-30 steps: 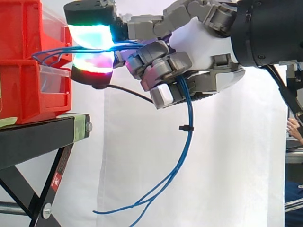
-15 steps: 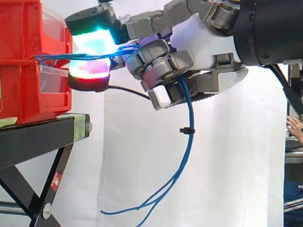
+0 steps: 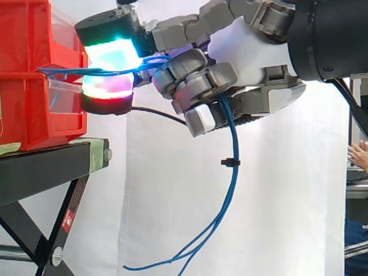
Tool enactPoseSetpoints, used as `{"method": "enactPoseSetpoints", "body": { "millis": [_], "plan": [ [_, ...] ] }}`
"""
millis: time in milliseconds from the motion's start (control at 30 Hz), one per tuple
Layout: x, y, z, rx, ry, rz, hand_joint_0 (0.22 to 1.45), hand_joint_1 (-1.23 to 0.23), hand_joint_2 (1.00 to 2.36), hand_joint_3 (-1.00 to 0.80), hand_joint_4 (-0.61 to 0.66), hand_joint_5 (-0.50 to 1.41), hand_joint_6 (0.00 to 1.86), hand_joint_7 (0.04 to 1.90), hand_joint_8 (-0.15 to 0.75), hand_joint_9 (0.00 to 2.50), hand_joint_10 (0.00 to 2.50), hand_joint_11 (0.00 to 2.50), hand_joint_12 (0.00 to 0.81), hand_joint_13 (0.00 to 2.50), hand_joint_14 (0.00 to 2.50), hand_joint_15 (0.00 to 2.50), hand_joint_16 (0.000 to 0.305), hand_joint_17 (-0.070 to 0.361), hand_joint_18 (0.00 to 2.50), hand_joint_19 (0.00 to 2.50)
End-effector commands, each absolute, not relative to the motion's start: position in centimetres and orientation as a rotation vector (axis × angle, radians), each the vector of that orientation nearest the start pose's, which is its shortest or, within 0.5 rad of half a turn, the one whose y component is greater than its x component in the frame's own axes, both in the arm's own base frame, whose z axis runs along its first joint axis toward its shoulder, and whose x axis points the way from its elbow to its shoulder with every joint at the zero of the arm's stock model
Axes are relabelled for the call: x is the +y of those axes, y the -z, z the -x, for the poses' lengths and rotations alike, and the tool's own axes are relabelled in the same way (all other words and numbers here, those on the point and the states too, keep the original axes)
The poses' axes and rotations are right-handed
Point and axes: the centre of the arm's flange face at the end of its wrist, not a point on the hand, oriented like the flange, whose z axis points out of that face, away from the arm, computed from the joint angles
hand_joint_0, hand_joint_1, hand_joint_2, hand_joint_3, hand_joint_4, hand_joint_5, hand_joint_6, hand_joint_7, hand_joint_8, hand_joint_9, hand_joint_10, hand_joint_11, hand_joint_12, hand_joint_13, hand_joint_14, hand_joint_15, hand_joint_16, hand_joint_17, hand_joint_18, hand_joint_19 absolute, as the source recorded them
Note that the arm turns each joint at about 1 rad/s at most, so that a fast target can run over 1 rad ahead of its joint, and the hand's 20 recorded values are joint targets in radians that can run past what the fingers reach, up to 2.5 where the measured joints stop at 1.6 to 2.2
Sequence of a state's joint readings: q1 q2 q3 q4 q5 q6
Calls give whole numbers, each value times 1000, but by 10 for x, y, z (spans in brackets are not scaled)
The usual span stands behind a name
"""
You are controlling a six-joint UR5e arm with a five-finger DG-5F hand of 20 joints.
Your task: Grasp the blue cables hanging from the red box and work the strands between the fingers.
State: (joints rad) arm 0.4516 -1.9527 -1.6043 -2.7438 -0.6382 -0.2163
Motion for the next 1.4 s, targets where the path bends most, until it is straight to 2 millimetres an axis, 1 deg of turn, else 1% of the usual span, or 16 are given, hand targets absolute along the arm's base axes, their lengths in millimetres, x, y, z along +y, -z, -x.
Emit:
{"method": "enactPoseSetpoints", "body": {
  "millis": [0, 67, 133, 167, 200, 267, 333, 400, 467, 500, 533, 600, 800, 1067, 1233, 1367],
  "plan": [
    [59, -298, -610, 996, -668, -1281, 1032, -691, 1025, 46, 236, -16, 793, 1134, 564, 520, 2500, 2500, 603, 1191, 2500, 1705, 62, 140, 1668, 860],
    [59, -298, -610, 996, -668, -1281, 1026, -682, 1023, 151, 237, -17, 816, 1128, 565, 509, 2500, 2500, 613, 1200, 2500, 1716, 64, 145, 1675, 839],
    [59, -298, -610, 997, -667, -1281, 963, -685, 1014, 83, 263, 6, 829, 1099, 574, 491, 2500, 2500, 625, 1211, 2500, 1673, 71, 160, 1690, 670],
    [59, -298, -610, 998, -666, -1280, 888, -677, 1018, -162, 270, 41, 730, 1146, 577, 483, 2500, 2500, 631, 1200, 2500, 1679, 71, 160, 1673, 661],
    [59, -297, -610, 1001, -663, -1279, 861, -664, 1020, -283, 256, 75, 618, 1200, 570, 471, 2500, 2500, 628, 1179, 2500, 1689, 68, 153, 1608, 684],
    [59, -297, -610, 1003, -660, -1277, 857, -657, 1019, -353, 246, 115, 499, 1250, 568, 463, 2500, 2500, 629, 1166, 2500, 1704, 65, 147, 1585, 710],
    [59, -297, -610, 1004, -659, -1276, 929, -639, 1019, -138, 261, 159, 415, 1256, 558, 457, 2500, 2500, 619, 1171, 2500, 1680, 67, 151, 1610, 655],
    [60, -297, -610, 1004, -661, -1277, 1035, -623, 1011, 203, 249, 294, 62, 1374, 539, 442, 2500, 2500, 601, 1149, 2500, 1643, 66, 149, 1590, 635],
    [59, -297, -610, 1003, -660, -1277, 1037, -618, 1011, 216, 255, 309, 24, 1374, 534, 443, 2500, 2500, 602, 1148, 2500, 1660, 66, 148, 1582, 651],
    [59, -297, -610, 1003, -660, -1277, 995, -632, 1011, 121, 255, 320, 0, 1369, 543, 453, 2500, 2500, 616, 1163, 2500, 1675, 69, 154, 1621, 658],
    [59, -297, -610, 1003, -660, -1277, 985, -637, 1011, 76, 257, 320, 0, 1357, 545, 455, 2500, 2500, 615, 1161, 2500, 1661, 70, 157, 1623, 653],
    [59, -298, -609, 1002, -659, -1277, 896, -631, 1017, -328, 241, 297, 8, 1324, 546, 441, 2500, 2500, 614, 1137, 2500, 1676, 67, 150, 1565, 670],
    [59, -297, -610, 1004, -659, -1276, 831, -628, 1014, -648, 221, 284, 4, 1419, 547, 426, 2500, 2500, 621, 1109, 2500, 1692, 63, 142, 1516, 713],
    [59, -297, -609, 1046, -607, -1240, 801, -648, 1011, -733, 246, 284, 1, 1447, 558, 421, 2500, 2500, 623, 1110, 2500, 1671, 63, 141, 1520, 692],
    [58, -296, -608, 1184, -411, -1092, 810, -665, 1011, -725, 252, 278, 11, 1455, 554, 419, 2500, 2500, 614, 1102, 2500, 1674, 63, 143, 1521, 694],
    [59, -296, -608, 1201, -386, -1069, 820, -665, 1011, -730, 264, 258, 108, 1417, 554, 419, 2500, 2500, 609, 1101, 2500, 1649, 62, 139, 1520, 693]
  ]
}}
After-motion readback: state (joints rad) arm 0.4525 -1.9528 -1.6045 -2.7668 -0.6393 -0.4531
